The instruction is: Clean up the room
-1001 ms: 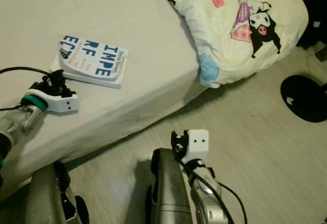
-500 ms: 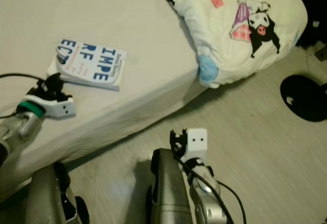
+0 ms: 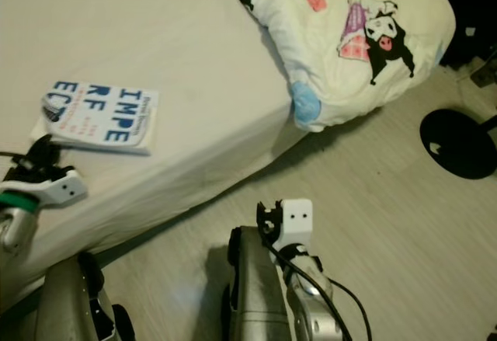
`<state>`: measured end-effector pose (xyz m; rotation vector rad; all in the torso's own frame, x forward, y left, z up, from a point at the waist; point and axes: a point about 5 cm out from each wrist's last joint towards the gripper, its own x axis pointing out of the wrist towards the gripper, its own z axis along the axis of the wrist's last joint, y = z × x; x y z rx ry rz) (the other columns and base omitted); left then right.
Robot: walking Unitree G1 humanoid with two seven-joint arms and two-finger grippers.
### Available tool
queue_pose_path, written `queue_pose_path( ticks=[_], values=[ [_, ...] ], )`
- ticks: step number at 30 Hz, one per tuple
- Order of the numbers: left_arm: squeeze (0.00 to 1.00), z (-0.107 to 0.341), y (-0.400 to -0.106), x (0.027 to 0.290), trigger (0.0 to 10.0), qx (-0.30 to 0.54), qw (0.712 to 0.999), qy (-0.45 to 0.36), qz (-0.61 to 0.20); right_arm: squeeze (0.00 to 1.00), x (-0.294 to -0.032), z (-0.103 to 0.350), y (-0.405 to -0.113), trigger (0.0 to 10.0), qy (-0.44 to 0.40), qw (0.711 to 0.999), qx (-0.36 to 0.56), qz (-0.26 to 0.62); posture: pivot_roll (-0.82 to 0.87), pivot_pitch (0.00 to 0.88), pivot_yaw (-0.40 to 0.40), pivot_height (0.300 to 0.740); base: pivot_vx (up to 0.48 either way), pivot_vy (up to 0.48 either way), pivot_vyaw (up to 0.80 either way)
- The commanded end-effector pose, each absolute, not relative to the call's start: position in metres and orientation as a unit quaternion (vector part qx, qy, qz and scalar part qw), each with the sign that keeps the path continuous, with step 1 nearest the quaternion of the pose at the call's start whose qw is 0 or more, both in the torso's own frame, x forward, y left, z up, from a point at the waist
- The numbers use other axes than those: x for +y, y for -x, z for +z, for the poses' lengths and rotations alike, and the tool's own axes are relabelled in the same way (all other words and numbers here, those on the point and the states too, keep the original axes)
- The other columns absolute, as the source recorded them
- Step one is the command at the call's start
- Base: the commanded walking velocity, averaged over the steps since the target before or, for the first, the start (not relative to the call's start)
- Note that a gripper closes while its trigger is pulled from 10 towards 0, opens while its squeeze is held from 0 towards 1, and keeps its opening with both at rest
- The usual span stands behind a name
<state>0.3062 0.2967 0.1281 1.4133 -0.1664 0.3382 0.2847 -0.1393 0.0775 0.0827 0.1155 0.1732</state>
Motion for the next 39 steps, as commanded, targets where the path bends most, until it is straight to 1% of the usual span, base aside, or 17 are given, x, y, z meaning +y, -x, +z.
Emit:
queue_pose_path(
  ticks=[1, 2, 4, 5, 7, 10, 12, 19, 20, 21, 25, 30, 31, 34, 36, 38, 39],
  values=[
    [0.00, 0.095, -0.266, 0.311, 10.0, 0.028, 0.751, -0.637, 0.169, 0.00, -0.142, 0.065, -0.278, 10.0, -0.042, 0.992, 0.079, 0.083, -0.02, 0.295, -0.082, 0.535, 0.000, 0.000, 0.00],
    [0.00, 0.095, -0.266, 0.311, 10.0, 0.028, 0.751, -0.637, 0.169, 0.00, -0.142, 0.065, -0.278, 10.0, -0.042, 0.992, 0.079, 0.083, -0.02, 0.295, -0.082, 0.535, 0.000, 0.000, 0.00],
    [0.00, 0.089, -0.246, 0.302, 10.0, 0.045, 0.764, -0.621, 0.170, 0.00, -0.144, 0.064, -0.277, 10.0, -0.040, 0.992, 0.081, 0.085, -0.01, 0.298, -0.085, 0.535, 0.000, 0.000, 0.00],
    [0.00, 0.089, -0.246, 0.302, 10.0, 0.045, 0.764, -0.621, 0.170, 0.00, -0.144, 0.064, -0.277, 10.0, -0.040, 0.992, 0.081, 0.085, -0.01, 0.298, -0.085, 0.535, 0.000, 0.000, 0.00],
    [0.00, 0.087, -0.232, 0.291, 10.0, 0.055, 0.777, -0.605, 0.165, 0.00, -0.146, 0.063, -0.277, 10.0, -0.038, 0.992, 0.083, 0.085, -0.01, 0.298, -0.086, 0.535, 0.000, 0.000, 0.00],
    [0.00, 0.088, -0.222, 0.274, 10.0, 0.056, 0.792, -0.591, 0.145, 0.00, -0.146, 0.062, -0.277, 10.0, -0.036, 0.992, 0.085, 0.086, -0.01, 0.298, -0.086, 0.535, 0.000, 0.000, 0.00],
    [0.00, 0.090, -0.217, 0.265, 10.0, 0.054, 0.795, -0.588, 0.136, 0.00, -0.145, 0.062, -0.278, 10.0, -0.036, 0.992, 0.085, 0.089, 0.00, 0.300, -0.088, 0.535, 0.000, 0.000, 0.00],
    [0.00, 0.093, -0.208, 0.265, 10.0, 0.075, 0.794, -0.585, 0.147, 0.00, -0.143, 0.061, -0.279, 10.0, -0.037, 0.991, 0.085, 0.093, 0.01, 0.299, -0.089, 0.535, 0.000, 0.000, 0.00],
    [0.13, 0.093, -0.205, 0.265, 10.0, 0.084, 0.797, -0.578, 0.154, 0.00, -0.143, 0.061, -0.279, 10.0, -0.037, 0.991, 0.085, 0.093, 0.01, 0.298, -0.089, 0.535, 0.000, 0.000, 0.00],
    [1.00, 0.093, -0.202, 0.265, 10.0, 0.090, 0.798, -0.574, 0.157, 0.00, -0.144, 0.061, -0.279, 10.0, -0.037, 0.991, 0.085, 0.092, 0.00, 0.296, -0.088, 0.535, 0.000, 0.000, 0.00],
    [1.00, 0.093, -0.198, 0.263, 10.0, 0.098, 0.801, -0.569, 0.159, 0.00, -0.146, 0.060, -0.278, 10.0, -0.036, 0.992, 0.086, 0.090, 0.00, 0.296, -0.087, 0.535, 0.000, 0.000, 0.00],
    [1.00, 0.096, -0.200, 0.256, 10.0, 0.087, 0.815, -0.554, 0.146, 0.00, -0.146, 0.060, -0.279, 10.0, -0.035, 0.992, 0.086, 0.090, 0.01, 0.296, -0.088, 0.535, 0.000, 0.000, 0.00],
    [0.00, 0.096, -0.201, 0.249, 10.0, 0.081, 0.822, -0.550, 0.123, 0.00, -0.144, 0.060, -0.280, 10.0, -0.036, 0.992, 0.084, 0.091, 0.01, 0.292, -0.086, 0.535, 0.000, 0.000, 0.00],
    [0.00, 0.097, -0.201, 0.247, 10.0, 0.077, 0.824, -0.550, 0.115, 0.00, -0.144, 0.061, -0.281, 10.0, -0.036, 0.992, 0.083, 0.091, 0.01, 0.292, -0.086, 0.535, 0.000, 0.000, 0.00],
    [0.00, 0.096, -0.196, 0.236, 10.0, 0.063, 0.836, -0.540, 0.079, 0.00, -0.143, 0.060, -0.281, 10.0, -0.037, 0.992, 0.083, 0.090, 0.01, 0.286, -0.080, 0.535, 0.000, 0.000, 0.00],
    [0.00, 0.095, -0.189, 0.220, 10.0, 0.042, 0.849, -0.527, 0.021, 0.00, -0.144, 0.058, -0.280, 10.0, -0.037, 0.992, 0.084, 0.089, 0.02, 0.281, -0.078, 0.535, 0.000, 0.000, 0.00],
    [0.00, 0.095, -0.189, 0.220, 10.0, 0.042, 0.849, -0.527, 0.021, 0.00, -0.144, 0.058, -0.280, 10.0, -0.037, 0.992, 0.084, 0.089, 0.02, 0.281, -0.078, 0.535, 0.000, 0.000, 0.00]
  ],
)
